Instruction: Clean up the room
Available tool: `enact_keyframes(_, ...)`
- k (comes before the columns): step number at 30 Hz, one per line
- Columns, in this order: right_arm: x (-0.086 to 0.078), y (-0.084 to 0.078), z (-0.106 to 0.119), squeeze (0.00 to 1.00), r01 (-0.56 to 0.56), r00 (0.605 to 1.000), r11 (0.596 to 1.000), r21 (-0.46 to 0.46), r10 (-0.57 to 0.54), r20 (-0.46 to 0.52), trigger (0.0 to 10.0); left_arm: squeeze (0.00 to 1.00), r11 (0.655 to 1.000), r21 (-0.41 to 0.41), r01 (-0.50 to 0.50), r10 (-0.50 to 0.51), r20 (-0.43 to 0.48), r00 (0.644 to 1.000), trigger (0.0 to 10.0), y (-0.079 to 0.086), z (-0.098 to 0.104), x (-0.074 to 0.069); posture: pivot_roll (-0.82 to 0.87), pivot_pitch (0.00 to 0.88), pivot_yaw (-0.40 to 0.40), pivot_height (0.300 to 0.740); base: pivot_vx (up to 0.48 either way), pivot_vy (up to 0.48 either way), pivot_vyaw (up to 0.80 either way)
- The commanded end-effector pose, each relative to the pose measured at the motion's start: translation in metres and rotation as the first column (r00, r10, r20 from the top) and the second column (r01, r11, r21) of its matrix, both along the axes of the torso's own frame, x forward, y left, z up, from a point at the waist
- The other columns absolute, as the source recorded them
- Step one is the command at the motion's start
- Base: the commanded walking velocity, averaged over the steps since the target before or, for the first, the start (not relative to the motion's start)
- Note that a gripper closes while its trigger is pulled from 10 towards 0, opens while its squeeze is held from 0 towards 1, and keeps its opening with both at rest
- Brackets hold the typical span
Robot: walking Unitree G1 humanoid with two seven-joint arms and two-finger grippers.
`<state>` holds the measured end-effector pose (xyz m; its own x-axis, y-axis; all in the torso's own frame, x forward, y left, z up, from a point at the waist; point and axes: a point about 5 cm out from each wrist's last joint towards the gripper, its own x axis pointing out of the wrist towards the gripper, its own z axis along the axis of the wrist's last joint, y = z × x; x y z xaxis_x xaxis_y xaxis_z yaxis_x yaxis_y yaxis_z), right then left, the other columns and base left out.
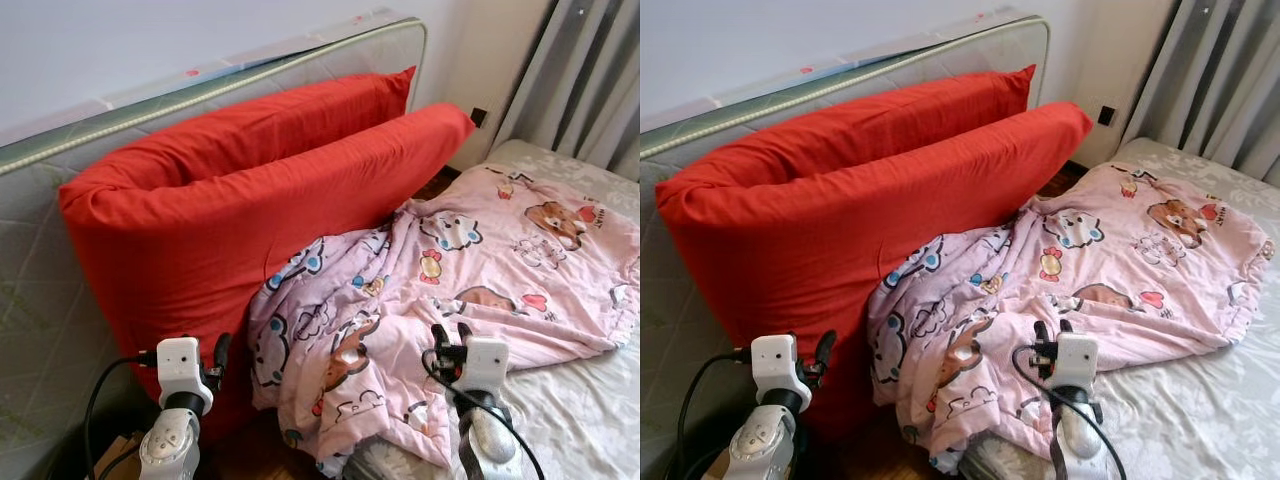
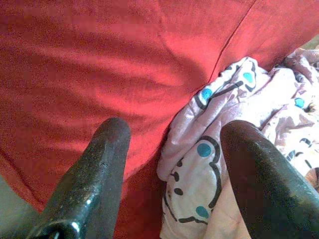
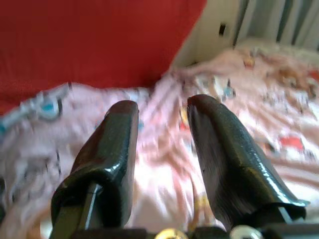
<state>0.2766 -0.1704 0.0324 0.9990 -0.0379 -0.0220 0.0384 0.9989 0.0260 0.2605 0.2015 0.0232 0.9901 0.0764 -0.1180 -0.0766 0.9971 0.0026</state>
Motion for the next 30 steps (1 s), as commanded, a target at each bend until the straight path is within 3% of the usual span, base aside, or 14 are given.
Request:
enact_keyframes(1,0.006,-0.001,0.012,0.0,0.005,0.998,1.0,-0.005,-0.005,0.055,10.0,0.0,1.0,-0.003,-0.012,0.012,0.001,1.0,10.0,0.002,0.002,0.002,-0.1,0.0,-0.029,0.74,0.0,0.0,0.0)
enact_keyframes(4,0.01,-0.002,0.028,0.0,0.009,0.993,1.0,-0.005,-0.008,0.121,10.0,0.0,1.0,-0.002,-0.016,0.016,0.018,1.0,10.0,0.004,0.006,0.001,-0.1,0.0,-0.028,0.74,0.0,0.0,0.0)
enact_keyframes(6,0.015,-0.004,0.017,0.0,0.045,0.997,0.999,0.01,-0.044,-0.059,10.0,0.0,1.0,-0.003,-0.004,0.004,0.011,1.0,10.0,0.002,0.006,0.0,-0.1,0.0,-0.026,0.74,0.0,0.0,0.0)
enact_keyframes(8,0.017,-0.006,0.005,0.0,0.049,0.973,0.997,-0.057,-0.061,-0.222,10.0,0.0,1.0,-0.004,0.002,-0.002,0.009,1.0,10.0,0.002,0.006,0.001,-0.11,0.0,-0.025,0.74,0.0,0.0,0.0)
enact_keyframes(11,0.023,-0.014,0.009,0.0,0.145,0.948,0.989,0.033,-0.129,-0.291,10.0,0.0,1.0,-0.011,0.005,-0.005,0.011,1.0,10.0,0.0,0.008,0.003,-0.1,0.0,-0.025,0.74,0.0,0.0,0.0)
enact_keyframes(14,0.027,-0.012,0.011,0.0,0.11,0.915,0.994,0.012,-0.097,-0.392,10.0,0.0,1.0,-0.017,0.009,-0.008,0.01,1.0,10.0,-0.002,0.009,0.004,-0.11,0.0,-0.028,0.74,0.0,0.0,0.0)
enact_keyframes(19,0.031,-0.006,0.021,0.0,0.118,0.894,0.99,0.08,-0.071,-0.442,10.0,0.0,1.0,-0.023,0.008,-0.008,0.007,1.0,10.0,-0.002,0.008,0.004,-0.1,0.0,-0.031,0.74,0.0,0.0,0.0)
enact_keyframes(22,0.034,-0.003,0.029,0.0,0.101,0.905,0.992,0.076,-0.059,-0.422,10.0,0.0,1.0,-0.024,0.008,-0.008,0.005,1.0,10.0,-0.002,0.008,0.003,-0.1,0.0,-0.031,0.74,0.0,0.0,0.0)
enact_keyframes(25,0.043,0.005,0.057,0.0,0.06,0.967,0.991,0.122,-0.027,-0.254,10.0,0.0,1.0,-0.025,0.007,-0.007,0.001,1.0,10.0,-0.002,0.007,0.003,-0.1,0.0,-0.032,0.74,0.0,0.0,0.0)
enact_keyframes(26,0.043,0.01,0.068,0.0,0.008,0.983,0.997,0.074,0.005,-0.182,10.0,0.0,1.0,-0.026,0.007,-0.007,-0.001,1.0,10.0,-0.002,0.007,0.003,-0.11,0.0,-0.032,0.74,0.0,0.0,0.0)
enact_keyframes(27,0.037,0.01,0.066,0.0,-0.006,0.983,1.0,-0.016,0.002,-0.186,10.0,0.0,1.0,-0.029,0.009,-0.009,-0.003,1.0,10.0,-0.003,0.007,0.002,-0.1,0.0,-0.033,0.74,0.0,0.0,0.0)
enact_keyframes(30,0.031,0.01,0.063,0.0,0.007,0.982,1.0,0.009,-0.006,-0.187,10.0,0.0,1.0,-0.03,0.01,-0.01,-0.004,1.0,10.0,-0.004,0.007,0.002,-0.1,0.0,-0.034,0.74,0.0,0.0,0.0)
